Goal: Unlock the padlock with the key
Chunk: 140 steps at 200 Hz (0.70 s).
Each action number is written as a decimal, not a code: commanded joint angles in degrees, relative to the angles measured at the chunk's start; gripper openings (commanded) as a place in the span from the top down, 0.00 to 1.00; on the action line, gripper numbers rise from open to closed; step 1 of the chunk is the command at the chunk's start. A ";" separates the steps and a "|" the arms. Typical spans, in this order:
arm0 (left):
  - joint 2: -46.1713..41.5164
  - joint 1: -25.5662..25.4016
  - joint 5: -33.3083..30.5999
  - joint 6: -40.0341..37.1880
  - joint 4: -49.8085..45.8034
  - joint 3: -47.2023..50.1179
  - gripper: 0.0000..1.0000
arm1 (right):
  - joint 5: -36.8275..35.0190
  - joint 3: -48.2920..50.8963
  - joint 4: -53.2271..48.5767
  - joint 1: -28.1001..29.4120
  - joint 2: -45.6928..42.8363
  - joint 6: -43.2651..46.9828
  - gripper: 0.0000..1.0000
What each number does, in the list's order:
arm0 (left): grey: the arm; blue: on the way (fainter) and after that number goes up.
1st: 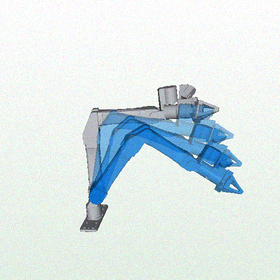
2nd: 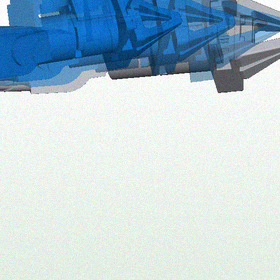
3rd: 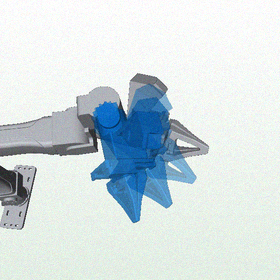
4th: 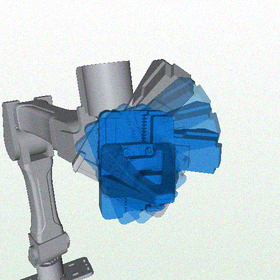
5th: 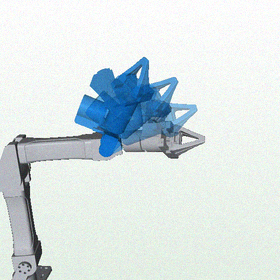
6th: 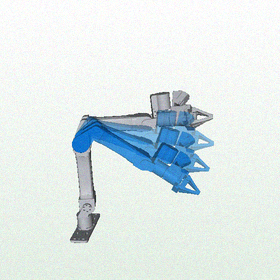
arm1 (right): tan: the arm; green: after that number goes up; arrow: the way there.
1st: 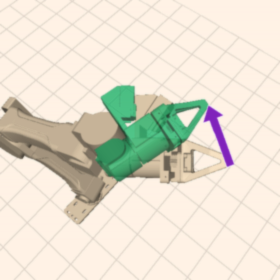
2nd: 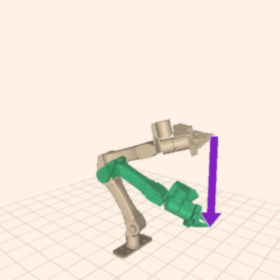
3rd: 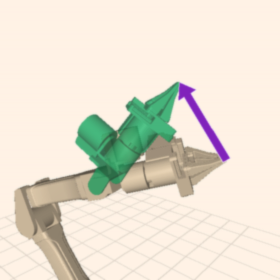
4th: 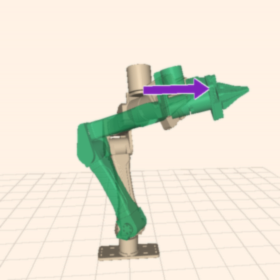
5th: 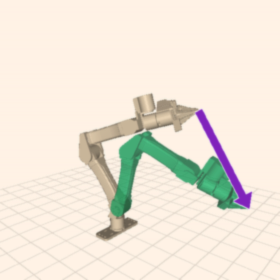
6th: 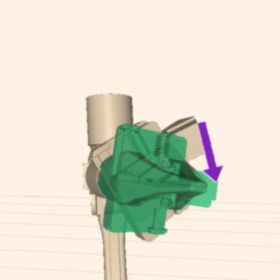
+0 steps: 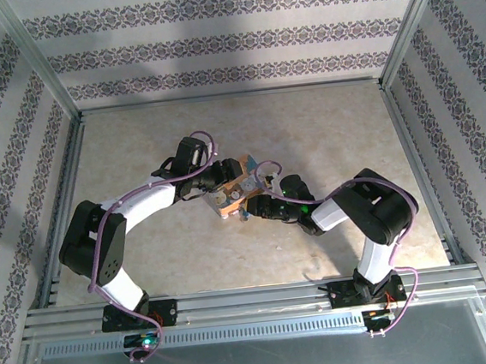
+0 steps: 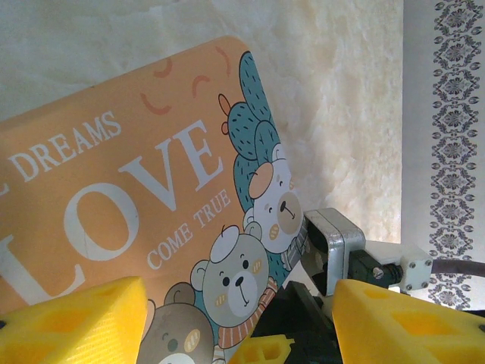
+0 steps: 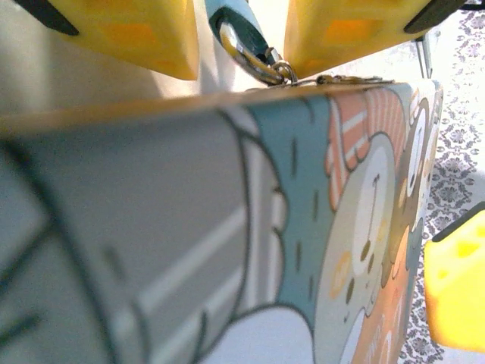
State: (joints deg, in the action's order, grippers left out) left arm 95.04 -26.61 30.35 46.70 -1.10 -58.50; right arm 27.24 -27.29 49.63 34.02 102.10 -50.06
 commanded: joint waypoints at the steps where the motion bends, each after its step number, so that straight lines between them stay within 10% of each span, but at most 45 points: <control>1: -0.61 0.31 -0.66 -0.69 0.10 0.87 0.35 | 0.35 -0.79 1.41 0.87 1.90 -1.21 0.67; 140: -1.44 1.17 -1.41 -0.75 0.10 3.07 0.35 | -0.84 0.54 1.01 0.75 0.00 -3.77 0.70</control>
State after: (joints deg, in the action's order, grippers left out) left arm 94.74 -26.17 29.78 46.70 -0.27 -56.90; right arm 27.31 -27.73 52.45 34.28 103.77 -52.73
